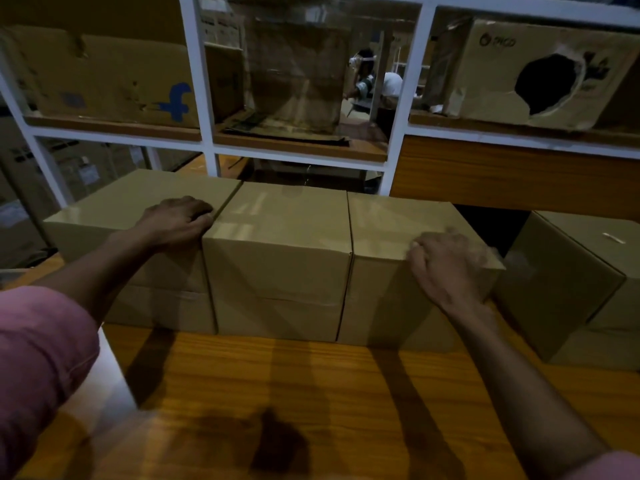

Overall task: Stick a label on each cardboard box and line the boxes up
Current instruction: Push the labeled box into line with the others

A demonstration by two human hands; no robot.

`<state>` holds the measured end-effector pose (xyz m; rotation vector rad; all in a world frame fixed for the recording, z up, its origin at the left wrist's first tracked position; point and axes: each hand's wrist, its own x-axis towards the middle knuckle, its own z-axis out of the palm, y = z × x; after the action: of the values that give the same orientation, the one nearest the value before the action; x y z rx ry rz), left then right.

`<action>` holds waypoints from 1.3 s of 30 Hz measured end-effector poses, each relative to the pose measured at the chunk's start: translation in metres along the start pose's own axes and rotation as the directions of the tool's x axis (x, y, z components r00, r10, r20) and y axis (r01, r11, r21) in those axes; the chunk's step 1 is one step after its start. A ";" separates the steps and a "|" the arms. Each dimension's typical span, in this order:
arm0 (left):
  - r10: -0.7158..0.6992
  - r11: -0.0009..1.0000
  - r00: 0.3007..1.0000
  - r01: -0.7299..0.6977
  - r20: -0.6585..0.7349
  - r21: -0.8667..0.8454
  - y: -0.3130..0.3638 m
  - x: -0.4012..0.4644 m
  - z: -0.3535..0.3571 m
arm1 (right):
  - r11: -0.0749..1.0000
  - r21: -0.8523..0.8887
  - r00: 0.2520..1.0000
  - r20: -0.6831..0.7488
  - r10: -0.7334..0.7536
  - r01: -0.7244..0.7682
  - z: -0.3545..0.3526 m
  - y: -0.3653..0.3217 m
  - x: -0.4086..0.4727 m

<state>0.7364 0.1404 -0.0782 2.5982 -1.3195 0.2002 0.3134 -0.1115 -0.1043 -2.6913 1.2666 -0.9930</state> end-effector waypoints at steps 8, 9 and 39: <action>-0.125 0.992 0.988 0.121 0.093 0.045 -0.002 0.013 -0.010 | 0.991 0.010 0.903 0.411 -0.125 0.132 0.039 -0.080 0.073; -0.114 0.991 0.988 0.106 0.108 0.077 0.000 0.013 -0.008 | 0.992 -0.037 0.873 0.480 -0.090 0.123 0.044 -0.085 0.079; 0.007 0.997 0.991 -0.018 0.131 0.081 0.004 0.012 -0.001 | 0.973 -0.022 0.806 0.565 -0.179 0.231 0.029 -0.065 0.066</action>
<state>0.7400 0.1286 -0.0744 2.7136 -1.3985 0.0893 0.4055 -0.1214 -0.0749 -2.8991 0.9267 -0.0970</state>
